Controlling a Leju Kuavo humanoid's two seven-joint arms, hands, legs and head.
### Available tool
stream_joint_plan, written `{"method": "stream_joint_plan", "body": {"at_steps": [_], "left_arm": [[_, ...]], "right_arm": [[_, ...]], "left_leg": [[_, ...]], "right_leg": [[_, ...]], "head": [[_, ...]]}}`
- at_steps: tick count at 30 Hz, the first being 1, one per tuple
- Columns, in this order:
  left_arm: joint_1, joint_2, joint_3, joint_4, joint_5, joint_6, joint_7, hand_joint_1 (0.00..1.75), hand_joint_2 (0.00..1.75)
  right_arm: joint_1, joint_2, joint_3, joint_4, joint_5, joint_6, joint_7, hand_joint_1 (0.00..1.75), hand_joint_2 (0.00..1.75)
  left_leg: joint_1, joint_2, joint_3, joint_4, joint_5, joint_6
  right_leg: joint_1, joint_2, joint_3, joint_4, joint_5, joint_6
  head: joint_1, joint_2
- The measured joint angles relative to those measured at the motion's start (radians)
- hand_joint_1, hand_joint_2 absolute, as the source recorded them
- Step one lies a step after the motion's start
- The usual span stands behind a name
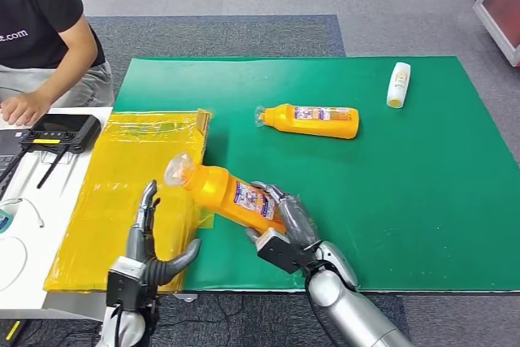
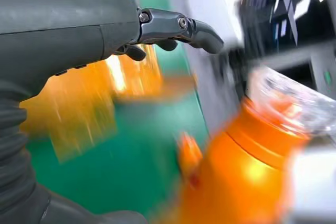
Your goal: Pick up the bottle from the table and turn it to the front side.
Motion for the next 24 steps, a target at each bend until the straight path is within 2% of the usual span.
{"method": "stream_joint_plan", "body": {"at_steps": [2,4,7,11,15,18,21,24], "left_arm": [[0.006,-0.003,0.000,-0.058,0.050,-0.157,-0.002,0.00,1.75],[0.008,-0.007,-0.001,-0.100,0.057,-0.244,-0.003,0.00,1.75],[0.008,-0.013,0.000,-0.126,0.069,-0.303,-0.003,0.00,1.75],[0.003,-0.024,0.001,-0.127,0.087,-0.335,-0.003,0.00,1.75],[-0.008,-0.033,0.003,-0.121,0.101,-0.351,-0.003,0.00,1.75],[-0.020,-0.043,0.006,-0.102,0.108,-0.328,-0.003,0.00,1.75],[-0.027,-0.054,0.012,-0.084,0.088,-0.270,-0.003,0.00,1.75],[-0.027,-0.059,0.020,-0.076,0.024,-0.163,-0.003,0.00,1.75]], "right_arm": [[0.003,0.010,0.000,0.000,-0.012,0.002,-0.012,1.75,1.75],[0.003,0.019,-0.001,0.000,-0.020,0.000,-0.022,1.75,1.75],[0.003,0.029,-0.003,0.000,-0.025,-0.004,-0.035,1.75,1.75],[0.005,0.038,-0.006,-0.003,-0.029,-0.004,-0.045,1.75,1.75],[0.010,0.043,-0.007,-0.015,-0.032,-0.003,-0.046,1.75,1.75],[0.018,0.043,-0.007,-0.028,-0.030,-0.005,-0.044,1.75,1.75],[0.033,0.043,-0.008,-0.043,-0.029,-0.013,-0.040,1.75,1.75],[0.052,0.043,-0.009,-0.060,-0.030,-0.020,-0.038,1.75,1.75]], "left_leg": [[0.000,0.000,0.000,0.000,0.000,0.000],[0.000,0.000,0.000,0.000,0.000,0.000],[0.000,0.000,0.000,0.000,0.000,0.000],[0.000,0.000,0.000,0.000,0.000,0.000],[0.000,0.000,0.000,0.000,0.000,0.000],[0.000,0.000,0.000,0.000,0.000,0.000],[0.000,0.000,0.000,0.000,0.000,0.000],[0.000,0.000,-0.001,0.000,0.000,0.000]], "right_leg": [[0.000,0.000,0.000,0.000,0.000,0.000],[0.000,0.000,0.000,0.000,0.000,0.000],[0.000,0.000,0.000,0.000,0.000,0.000],[0.000,0.000,-0.001,0.000,0.000,0.000],[0.000,0.000,-0.001,0.000,0.000,0.000],[0.000,0.000,-0.001,0.000,0.000,0.000],[0.000,0.000,-0.001,0.000,0.000,0.000],[0.000,0.000,-0.001,0.000,0.000,0.000]], "head": [[0.000,0.000],[0.000,0.000],[0.000,0.000],[0.000,0.000],[0.000,0.000],[0.000,0.000],[0.000,0.000],[0.000,0.000]]}}
